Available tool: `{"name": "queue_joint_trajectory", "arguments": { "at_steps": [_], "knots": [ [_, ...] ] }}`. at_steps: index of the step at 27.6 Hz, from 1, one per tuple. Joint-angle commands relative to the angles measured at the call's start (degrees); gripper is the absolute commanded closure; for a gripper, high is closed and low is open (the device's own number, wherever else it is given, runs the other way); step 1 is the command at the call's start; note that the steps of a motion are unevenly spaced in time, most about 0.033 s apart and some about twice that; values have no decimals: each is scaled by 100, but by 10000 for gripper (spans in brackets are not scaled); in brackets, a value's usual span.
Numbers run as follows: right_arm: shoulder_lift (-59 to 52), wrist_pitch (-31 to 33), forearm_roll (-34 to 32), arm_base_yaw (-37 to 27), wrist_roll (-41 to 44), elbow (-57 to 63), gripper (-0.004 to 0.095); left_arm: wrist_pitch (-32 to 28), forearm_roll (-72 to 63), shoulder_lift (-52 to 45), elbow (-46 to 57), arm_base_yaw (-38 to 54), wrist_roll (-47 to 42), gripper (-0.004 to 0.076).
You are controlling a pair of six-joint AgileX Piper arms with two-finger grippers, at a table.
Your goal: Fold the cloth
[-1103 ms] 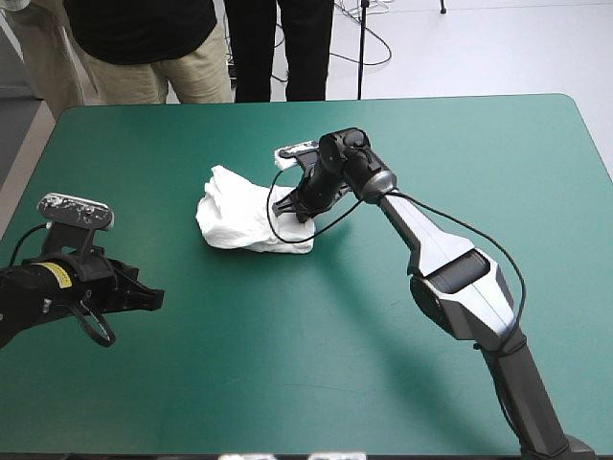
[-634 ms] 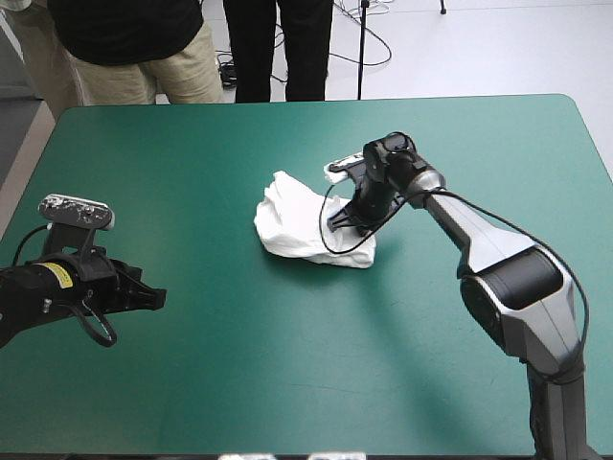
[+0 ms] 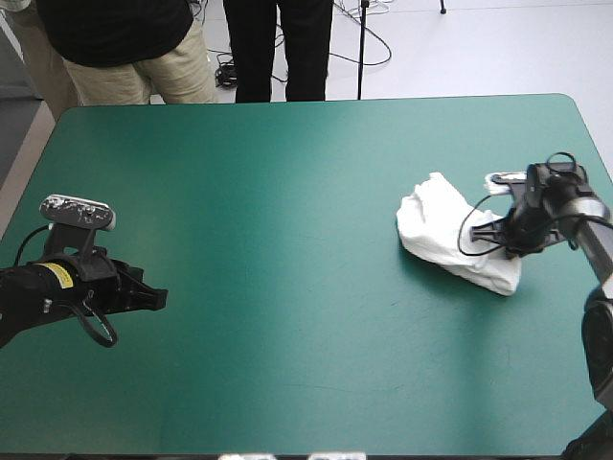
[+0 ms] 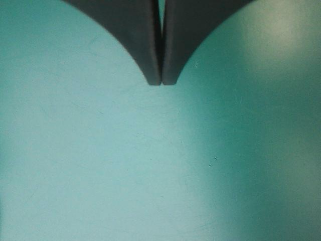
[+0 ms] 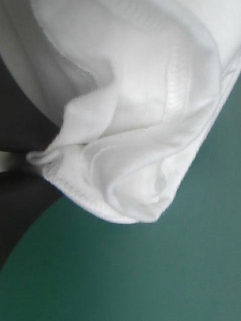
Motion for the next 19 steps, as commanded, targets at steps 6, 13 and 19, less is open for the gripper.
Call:
{"name": "queue_joint_trajectory", "arguments": {
  "at_steps": [6,13,19],
  "knots": [
    [-1159,-688,-636,-1598,606,856,925,-347,-103,-48,-148,1,-75,733],
    [-1267,-698,-698,-2032,844,962,925,-574,-103,-48,-148,1,-75,733],
    [-1230,-515,-669,-2032,635,962,852,-609,-90,-48,-148,1,-34,733]
  ]
}}
